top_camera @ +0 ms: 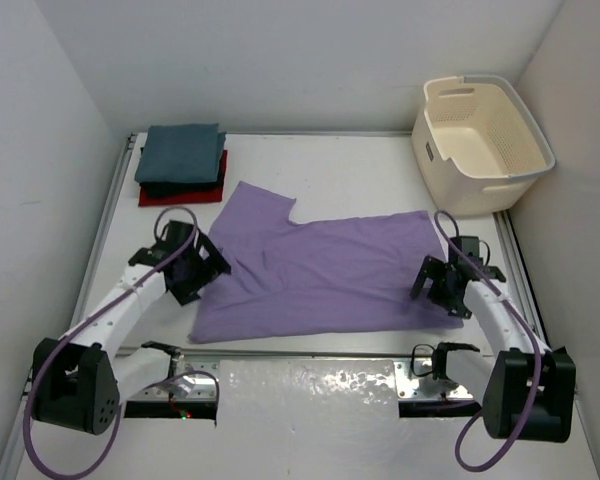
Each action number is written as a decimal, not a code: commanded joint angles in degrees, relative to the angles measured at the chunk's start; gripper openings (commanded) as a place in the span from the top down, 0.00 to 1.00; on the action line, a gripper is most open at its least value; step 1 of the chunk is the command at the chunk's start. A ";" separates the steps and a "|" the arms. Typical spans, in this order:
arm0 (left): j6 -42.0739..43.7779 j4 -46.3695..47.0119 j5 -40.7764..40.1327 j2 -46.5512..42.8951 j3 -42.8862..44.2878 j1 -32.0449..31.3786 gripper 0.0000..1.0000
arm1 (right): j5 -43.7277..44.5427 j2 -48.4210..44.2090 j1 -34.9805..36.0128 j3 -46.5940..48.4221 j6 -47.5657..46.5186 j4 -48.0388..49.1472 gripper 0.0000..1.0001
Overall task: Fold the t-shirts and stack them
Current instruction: Fold the flattened tshirt in 1/3 of the way, then grap the side of the flattened tshirt furthest away from the robot with both arms
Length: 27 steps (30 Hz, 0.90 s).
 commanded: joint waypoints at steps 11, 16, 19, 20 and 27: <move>21.15 24.05 -2.98 32.91 40.08 -0.68 0.00 | 1.85 11.85 0.07 21.64 -3.48 16.96 0.01; 26.34 18.08 -9.22 51.97 59.71 -2.09 0.00 | 7.12 18.21 3.05 28.77 -4.89 18.36 0.01; 28.37 17.12 -6.77 60.50 68.86 -2.09 0.00 | 9.32 20.05 4.02 29.74 -5.15 19.77 0.01; 28.72 16.15 -6.67 62.98 74.54 -2.09 0.00 | 9.59 20.58 4.29 29.92 -5.15 19.86 0.01; 32.06 10.34 -8.69 76.53 88.48 -3.40 0.03 | 10.20 25.06 4.99 30.97 -5.42 19.69 0.01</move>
